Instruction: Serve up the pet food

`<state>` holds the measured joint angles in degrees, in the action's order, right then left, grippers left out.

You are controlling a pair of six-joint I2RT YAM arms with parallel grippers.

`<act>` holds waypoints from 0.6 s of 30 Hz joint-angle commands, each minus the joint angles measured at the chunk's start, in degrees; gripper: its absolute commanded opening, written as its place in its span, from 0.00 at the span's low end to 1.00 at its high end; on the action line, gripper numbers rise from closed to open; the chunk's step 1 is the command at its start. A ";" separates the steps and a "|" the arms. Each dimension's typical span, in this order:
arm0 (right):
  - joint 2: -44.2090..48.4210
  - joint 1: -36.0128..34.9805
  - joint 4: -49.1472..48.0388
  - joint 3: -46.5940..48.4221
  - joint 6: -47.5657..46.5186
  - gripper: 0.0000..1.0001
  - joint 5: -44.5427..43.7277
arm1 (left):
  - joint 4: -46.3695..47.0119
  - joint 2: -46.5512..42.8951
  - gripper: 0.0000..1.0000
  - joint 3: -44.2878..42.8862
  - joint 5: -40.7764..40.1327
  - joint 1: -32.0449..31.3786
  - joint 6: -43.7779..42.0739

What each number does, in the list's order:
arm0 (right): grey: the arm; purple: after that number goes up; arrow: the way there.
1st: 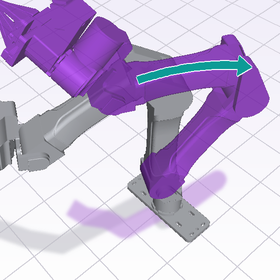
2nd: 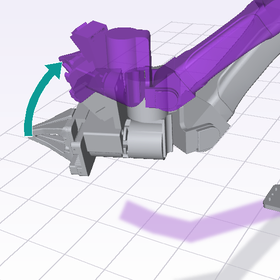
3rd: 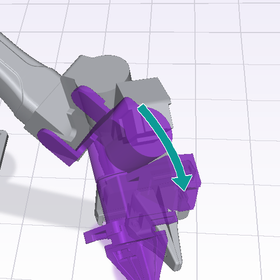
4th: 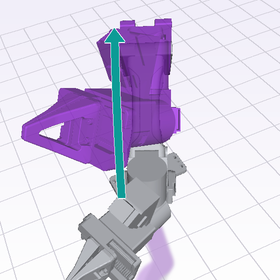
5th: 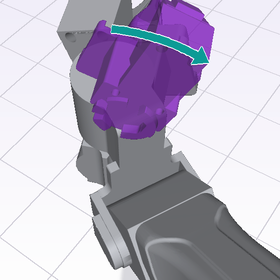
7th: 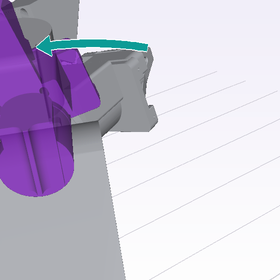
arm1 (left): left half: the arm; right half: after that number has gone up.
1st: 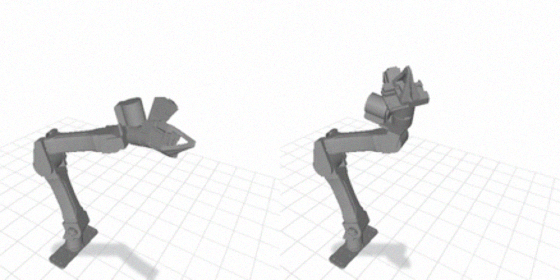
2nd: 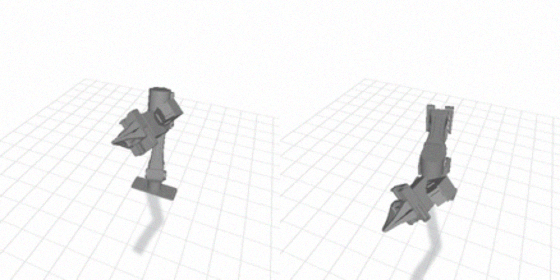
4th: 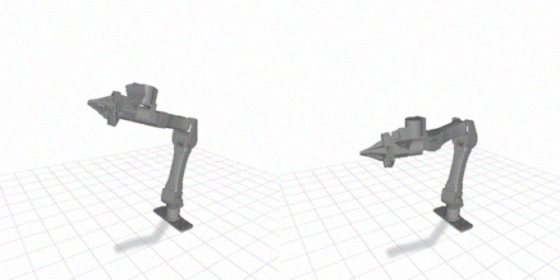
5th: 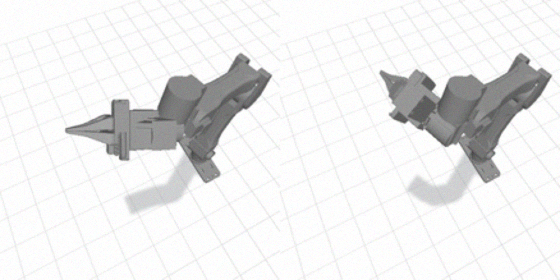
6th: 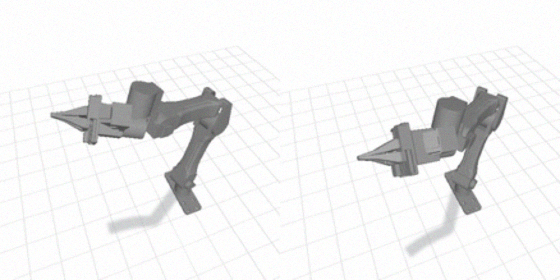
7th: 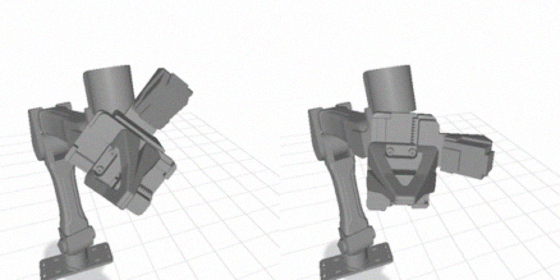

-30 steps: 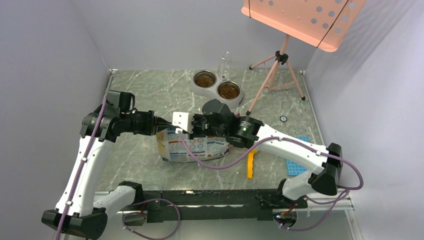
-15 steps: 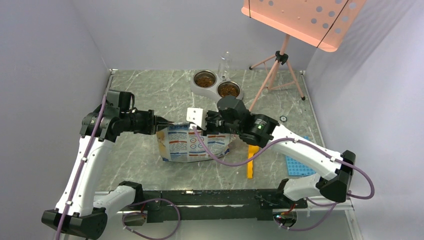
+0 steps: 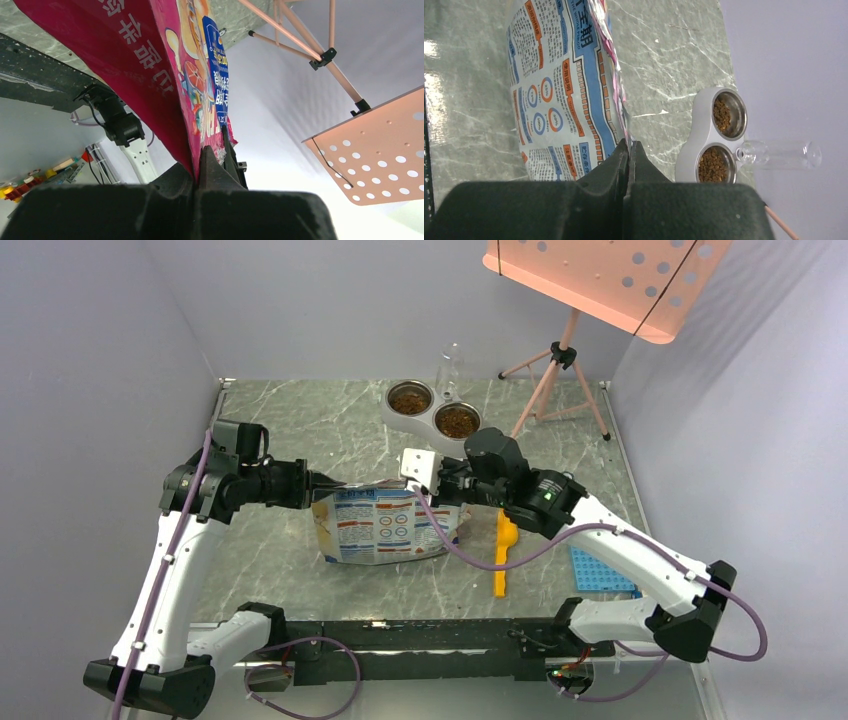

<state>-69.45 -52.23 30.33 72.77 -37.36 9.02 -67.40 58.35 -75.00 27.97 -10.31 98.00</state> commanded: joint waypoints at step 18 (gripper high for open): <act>17.13 15.85 12.41 -9.95 -1.78 0.00 -22.01 | -3.69 -1.99 0.00 -3.04 -13.27 4.24 -1.96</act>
<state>-55.88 -43.66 27.73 61.78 -37.93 10.57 -67.16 58.39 -75.02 27.94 -10.26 97.95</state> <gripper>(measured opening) 0.018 0.019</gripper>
